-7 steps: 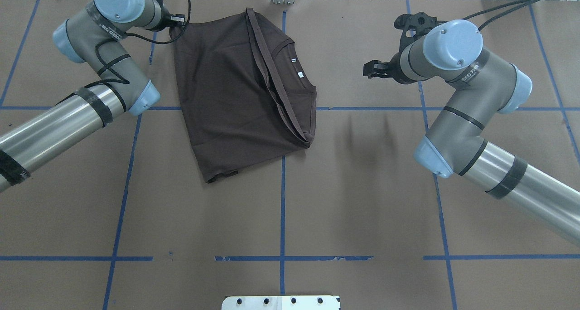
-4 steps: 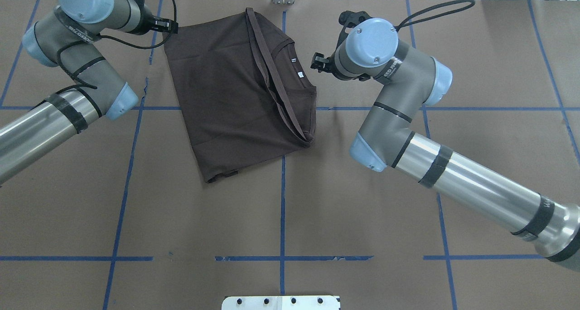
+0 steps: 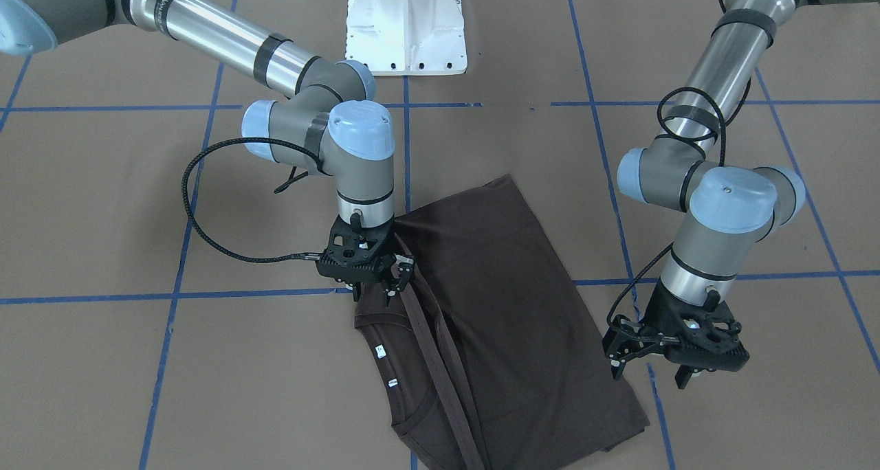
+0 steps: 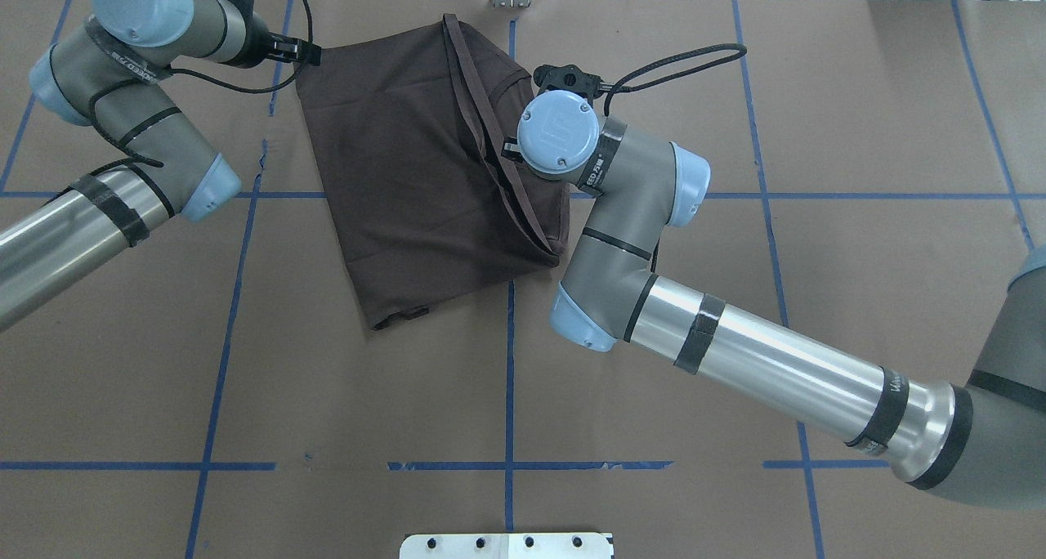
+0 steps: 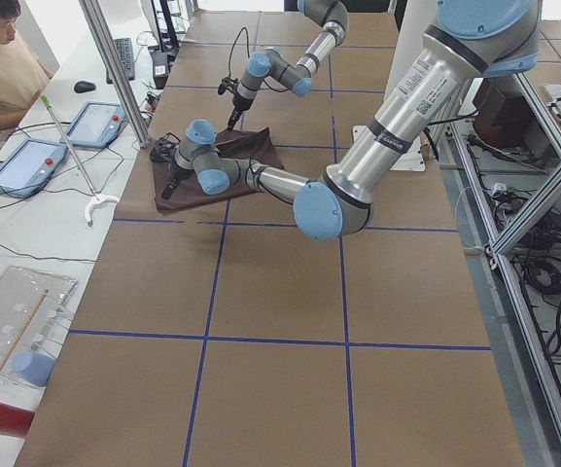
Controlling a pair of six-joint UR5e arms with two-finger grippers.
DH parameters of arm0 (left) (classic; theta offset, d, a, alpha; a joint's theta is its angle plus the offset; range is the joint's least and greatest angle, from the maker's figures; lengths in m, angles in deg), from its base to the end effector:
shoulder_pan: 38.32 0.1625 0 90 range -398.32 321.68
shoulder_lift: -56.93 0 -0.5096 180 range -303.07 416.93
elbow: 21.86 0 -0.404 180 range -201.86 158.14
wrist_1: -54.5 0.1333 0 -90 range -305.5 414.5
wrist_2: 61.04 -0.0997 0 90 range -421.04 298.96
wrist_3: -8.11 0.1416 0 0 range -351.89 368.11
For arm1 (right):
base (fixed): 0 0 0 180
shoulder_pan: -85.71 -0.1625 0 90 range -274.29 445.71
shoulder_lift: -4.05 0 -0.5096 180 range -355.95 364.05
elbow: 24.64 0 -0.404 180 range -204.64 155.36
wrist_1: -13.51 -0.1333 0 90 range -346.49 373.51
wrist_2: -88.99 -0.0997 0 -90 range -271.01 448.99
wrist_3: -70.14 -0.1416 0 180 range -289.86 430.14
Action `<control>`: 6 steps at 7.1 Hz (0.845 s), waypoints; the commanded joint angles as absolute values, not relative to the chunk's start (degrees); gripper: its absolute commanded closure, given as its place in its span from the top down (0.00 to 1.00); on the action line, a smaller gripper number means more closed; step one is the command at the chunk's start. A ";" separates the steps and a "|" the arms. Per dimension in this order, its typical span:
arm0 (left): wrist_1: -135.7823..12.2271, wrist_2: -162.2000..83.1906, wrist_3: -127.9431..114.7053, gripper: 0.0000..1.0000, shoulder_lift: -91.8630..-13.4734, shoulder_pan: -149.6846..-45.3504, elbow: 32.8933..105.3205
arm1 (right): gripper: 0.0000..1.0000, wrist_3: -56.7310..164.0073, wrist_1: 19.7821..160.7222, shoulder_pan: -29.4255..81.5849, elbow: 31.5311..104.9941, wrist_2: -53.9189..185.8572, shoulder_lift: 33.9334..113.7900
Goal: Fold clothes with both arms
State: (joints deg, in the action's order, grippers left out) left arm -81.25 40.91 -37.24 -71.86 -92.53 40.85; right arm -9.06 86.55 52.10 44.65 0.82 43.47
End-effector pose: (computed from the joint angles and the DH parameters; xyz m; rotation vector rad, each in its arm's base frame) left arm 0.4336 -0.7792 0.4703 0.6318 0.7921 -0.0481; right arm -0.6861 -0.6215 0.3090 0.3390 -0.7503 0.3886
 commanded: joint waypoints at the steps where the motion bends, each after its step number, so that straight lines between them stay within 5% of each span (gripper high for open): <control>1: -81.20 40.92 -37.24 1.00 -71.83 -92.46 40.72 | 0.54 -8.61 86.89 53.01 43.91 1.98 43.86; 6: -81.20 40.92 -37.15 1.00 -71.48 -92.37 40.63 | 0.48 -8.87 86.63 53.81 43.47 2.95 44.66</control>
State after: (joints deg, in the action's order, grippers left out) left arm -81.26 40.92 -37.16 -71.51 -92.38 40.63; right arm -8.73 86.73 53.70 43.53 2.89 44.41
